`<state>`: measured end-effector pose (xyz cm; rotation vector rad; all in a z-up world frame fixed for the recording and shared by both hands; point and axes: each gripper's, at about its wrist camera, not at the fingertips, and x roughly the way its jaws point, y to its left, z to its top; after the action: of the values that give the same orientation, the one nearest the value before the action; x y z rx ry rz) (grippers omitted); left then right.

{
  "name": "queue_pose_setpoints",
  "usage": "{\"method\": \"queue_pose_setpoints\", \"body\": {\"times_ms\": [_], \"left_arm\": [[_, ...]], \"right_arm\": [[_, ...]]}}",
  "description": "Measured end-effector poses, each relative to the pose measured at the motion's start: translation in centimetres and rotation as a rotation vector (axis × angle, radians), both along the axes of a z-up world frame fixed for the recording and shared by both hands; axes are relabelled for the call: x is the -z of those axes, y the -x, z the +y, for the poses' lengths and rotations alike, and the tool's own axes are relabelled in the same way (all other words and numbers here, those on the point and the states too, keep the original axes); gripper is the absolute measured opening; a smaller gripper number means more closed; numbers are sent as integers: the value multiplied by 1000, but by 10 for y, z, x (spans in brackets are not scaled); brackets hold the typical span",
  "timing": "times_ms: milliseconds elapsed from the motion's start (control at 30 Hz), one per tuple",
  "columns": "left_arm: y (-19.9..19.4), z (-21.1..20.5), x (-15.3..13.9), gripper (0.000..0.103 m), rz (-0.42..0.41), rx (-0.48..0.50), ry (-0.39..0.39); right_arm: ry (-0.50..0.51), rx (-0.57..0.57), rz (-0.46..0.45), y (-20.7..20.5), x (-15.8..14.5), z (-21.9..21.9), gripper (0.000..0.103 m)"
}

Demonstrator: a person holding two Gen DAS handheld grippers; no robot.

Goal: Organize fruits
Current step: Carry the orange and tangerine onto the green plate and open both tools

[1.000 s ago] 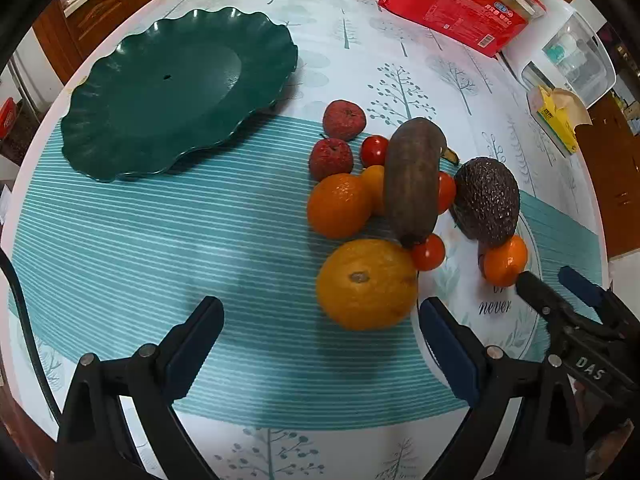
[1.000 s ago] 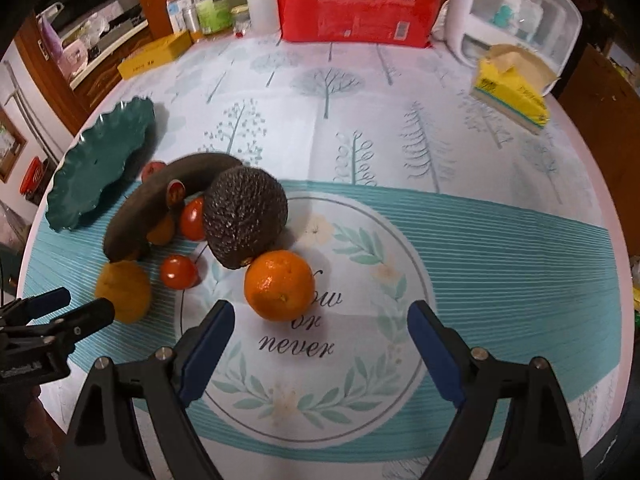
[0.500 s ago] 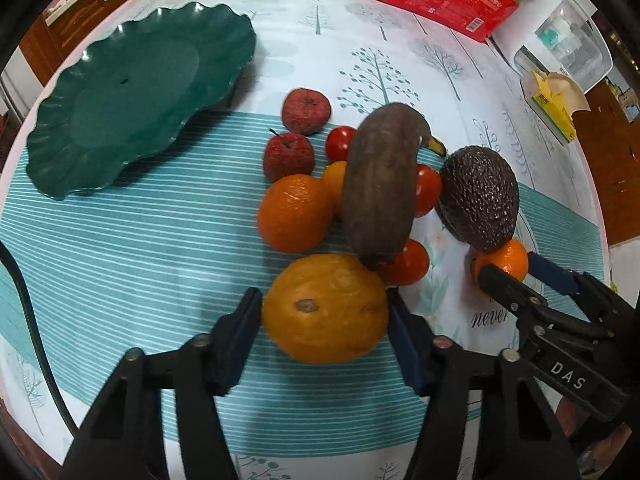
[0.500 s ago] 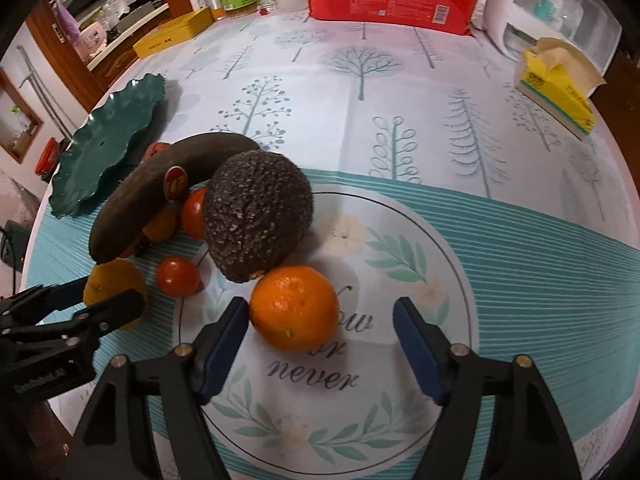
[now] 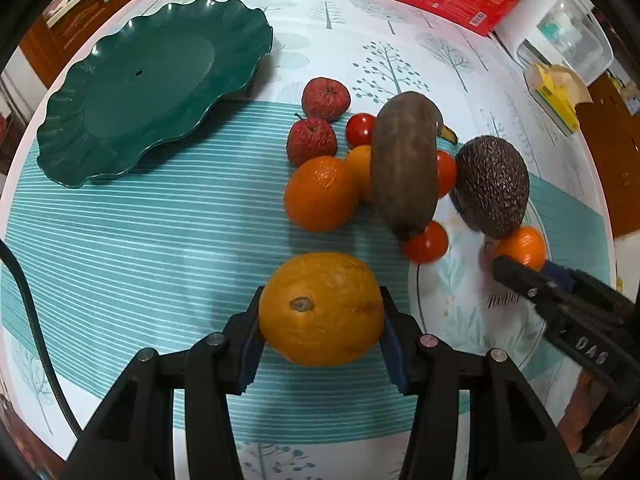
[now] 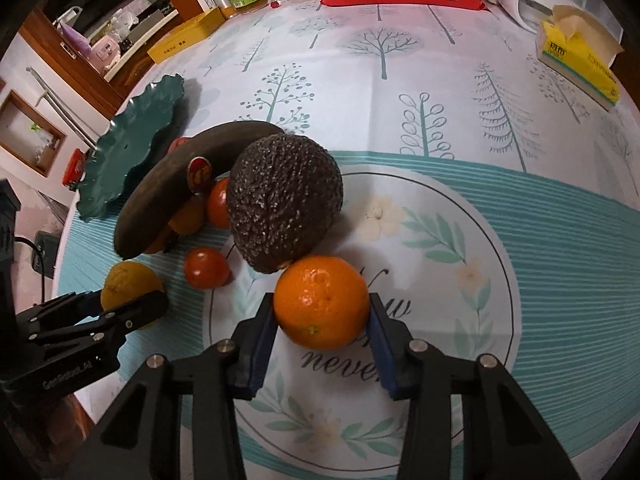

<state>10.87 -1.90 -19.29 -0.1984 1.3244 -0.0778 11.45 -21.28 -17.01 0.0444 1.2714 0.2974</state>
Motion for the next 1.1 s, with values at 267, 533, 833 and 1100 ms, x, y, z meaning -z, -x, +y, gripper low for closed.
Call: {"method": "queue_pose_setpoints", "body": {"times_ms": [267, 533, 833, 1100], "left_arm": [[24, 22, -24, 49, -68, 84, 53], [44, 77, -70, 49, -152, 146, 18], [23, 160, -149, 49, -254, 94, -89], [-27, 211, -193, 49, -339, 17, -165]], "right_arm": [[60, 71, -84, 46, -39, 13, 43], [40, 85, -93, 89, -57, 67, 43], [16, -20, -217, 64, -131, 135, 43], [-120, -84, -220, -19, -181, 198, 43]]}}
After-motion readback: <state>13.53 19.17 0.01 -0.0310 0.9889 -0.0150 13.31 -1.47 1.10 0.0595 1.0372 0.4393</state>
